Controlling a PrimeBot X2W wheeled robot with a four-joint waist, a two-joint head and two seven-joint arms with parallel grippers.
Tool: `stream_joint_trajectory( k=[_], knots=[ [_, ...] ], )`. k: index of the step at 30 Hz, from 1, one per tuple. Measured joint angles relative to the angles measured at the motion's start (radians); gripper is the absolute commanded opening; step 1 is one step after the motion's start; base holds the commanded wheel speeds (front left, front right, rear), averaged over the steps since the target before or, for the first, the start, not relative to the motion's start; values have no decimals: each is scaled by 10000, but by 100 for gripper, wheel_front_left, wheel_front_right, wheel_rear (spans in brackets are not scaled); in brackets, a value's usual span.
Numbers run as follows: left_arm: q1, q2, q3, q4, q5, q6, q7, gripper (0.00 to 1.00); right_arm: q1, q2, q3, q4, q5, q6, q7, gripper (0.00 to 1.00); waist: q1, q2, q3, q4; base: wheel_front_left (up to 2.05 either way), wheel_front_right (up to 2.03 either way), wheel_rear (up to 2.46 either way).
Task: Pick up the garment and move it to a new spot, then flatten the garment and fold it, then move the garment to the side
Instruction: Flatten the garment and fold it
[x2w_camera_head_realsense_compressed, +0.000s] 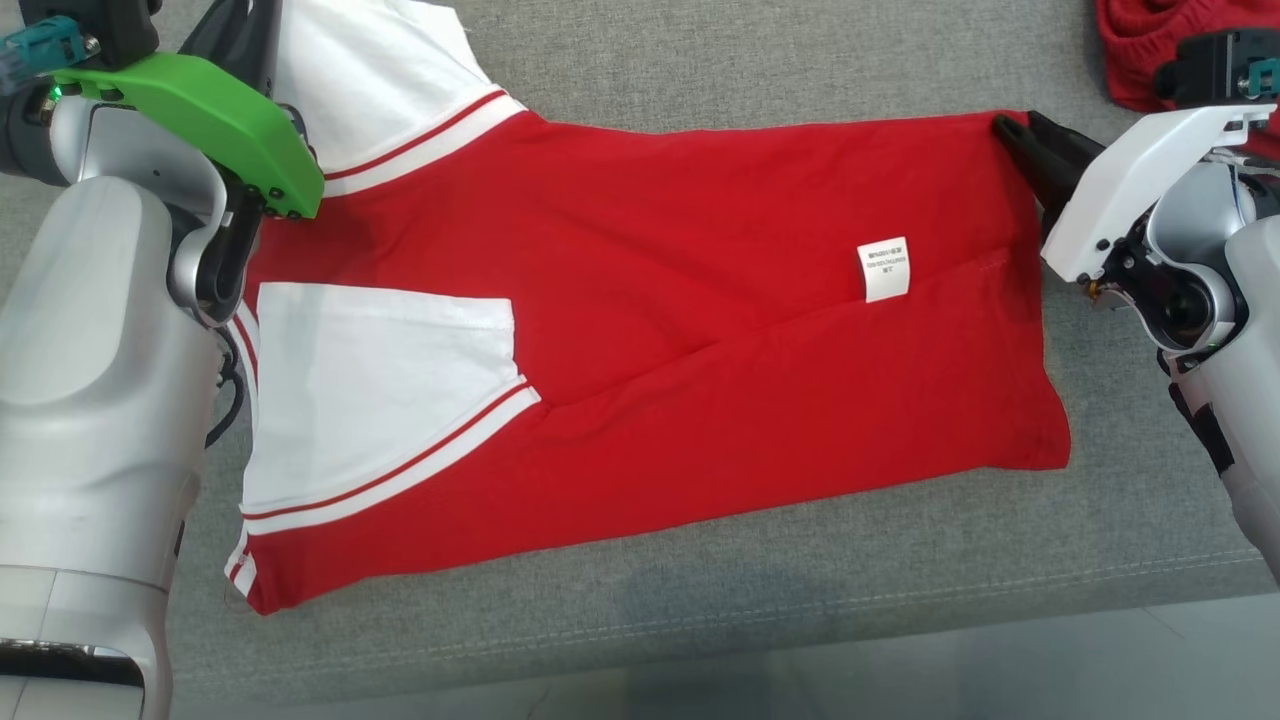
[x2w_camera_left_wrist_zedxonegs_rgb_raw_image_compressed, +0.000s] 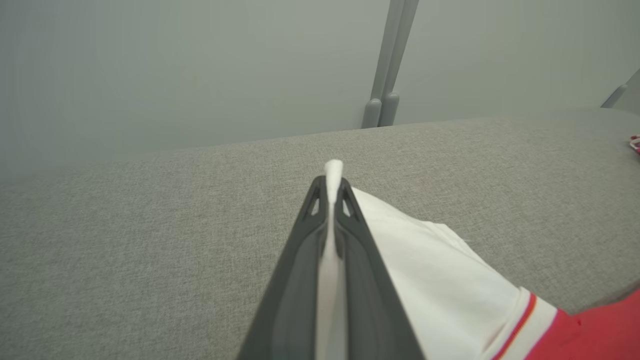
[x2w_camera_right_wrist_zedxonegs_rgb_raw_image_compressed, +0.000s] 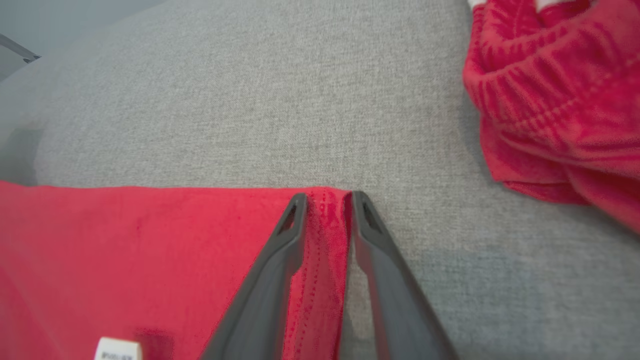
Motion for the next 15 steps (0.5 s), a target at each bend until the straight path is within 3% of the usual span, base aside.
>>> stream_joint_trajectory(
  k=[1,4,15],
  knots=[
    [24,-10,2,8,-44,0,-36,0,-21,0,25,82,-6,0,0,31,0,0,-15,13,0,0,0],
    [148,-12,2,19,-180,-2,-36,0,-42,13,121,284,-17,17,0,0,0,0,-71,61,0,0,0],
    [424,46,113,84,-472,-88,-173,0,-291,240,284,675,-305,142,-784,0,0,0,-310,98,0,0,0]
  ],
)
